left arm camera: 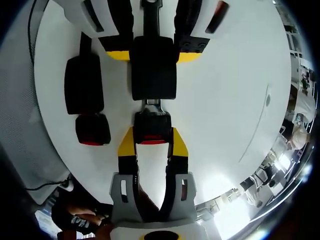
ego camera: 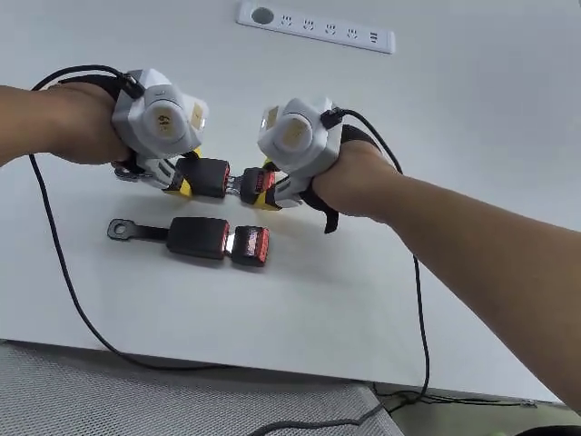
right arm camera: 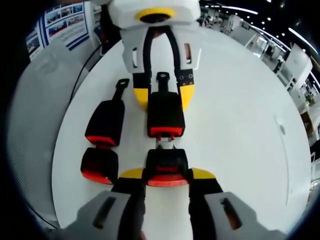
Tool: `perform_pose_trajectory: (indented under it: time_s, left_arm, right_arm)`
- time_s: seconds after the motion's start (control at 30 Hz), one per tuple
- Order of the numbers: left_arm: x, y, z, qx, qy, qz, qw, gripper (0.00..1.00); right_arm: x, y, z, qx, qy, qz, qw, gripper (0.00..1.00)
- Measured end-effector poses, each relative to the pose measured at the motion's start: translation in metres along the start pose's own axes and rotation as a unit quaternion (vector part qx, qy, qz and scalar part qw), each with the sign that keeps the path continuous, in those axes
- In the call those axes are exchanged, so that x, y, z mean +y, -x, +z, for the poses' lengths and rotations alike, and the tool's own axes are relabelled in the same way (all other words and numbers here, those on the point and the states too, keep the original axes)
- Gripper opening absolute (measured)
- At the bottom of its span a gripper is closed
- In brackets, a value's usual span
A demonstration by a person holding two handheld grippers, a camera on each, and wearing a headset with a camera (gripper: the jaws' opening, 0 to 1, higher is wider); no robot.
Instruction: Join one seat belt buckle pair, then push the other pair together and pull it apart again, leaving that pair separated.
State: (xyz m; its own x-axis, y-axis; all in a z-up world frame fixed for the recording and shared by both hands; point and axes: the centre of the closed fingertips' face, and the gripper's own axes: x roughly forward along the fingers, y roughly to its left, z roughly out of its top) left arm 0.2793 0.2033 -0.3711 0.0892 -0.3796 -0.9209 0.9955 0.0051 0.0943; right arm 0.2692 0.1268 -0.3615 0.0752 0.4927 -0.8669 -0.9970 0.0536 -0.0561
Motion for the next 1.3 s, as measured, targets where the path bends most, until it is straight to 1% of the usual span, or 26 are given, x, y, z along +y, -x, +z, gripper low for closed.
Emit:
perform_pose_trajectory:
  time_s: [0.2, 0.33, 0.47, 0.6, 0.7, 1.03, 1.3]
  left_arm:
    - [0.000, 0.000, 0.001, -0.002, -0.006, -0.002, 1.0000, 0.30]
    - [0.000, 0.000, 0.001, -0.004, -0.003, 0.000, 1.0000, 0.30]
    - [0.000, 0.000, 0.001, -0.004, 0.001, 0.001, 1.0000, 0.30]
    - [0.000, 0.000, 0.001, -0.006, 0.001, 0.003, 1.0000, 0.30]
    - [0.000, 0.000, 0.001, -0.004, 0.002, 0.002, 1.0000, 0.30]
    - [-0.001, 0.001, 0.001, -0.002, 0.001, 0.003, 1.0000, 0.31]
    - [-0.001, 0.002, 0.001, 0.005, 0.006, 0.006, 1.0000, 0.31]
  right_arm:
    - [0.000, 0.000, 0.001, -0.001, 0.003, 0.000, 1.0000, 0.31]
    - [-0.001, -0.001, 0.002, -0.001, 0.004, -0.001, 1.0000, 0.31]
    - [-0.001, -0.004, 0.009, -0.005, 0.006, -0.001, 1.0000, 0.31]
    - [-0.002, -0.005, 0.010, -0.003, 0.009, -0.001, 1.0000, 0.31]
    - [-0.002, -0.006, 0.013, -0.003, 0.010, -0.006, 0.9999, 0.31]
    - [-0.002, -0.006, 0.012, -0.005, 0.010, -0.006, 0.9999, 0.32]
    - [-0.002, -0.005, 0.011, -0.010, 0.010, -0.008, 0.9999, 0.32]
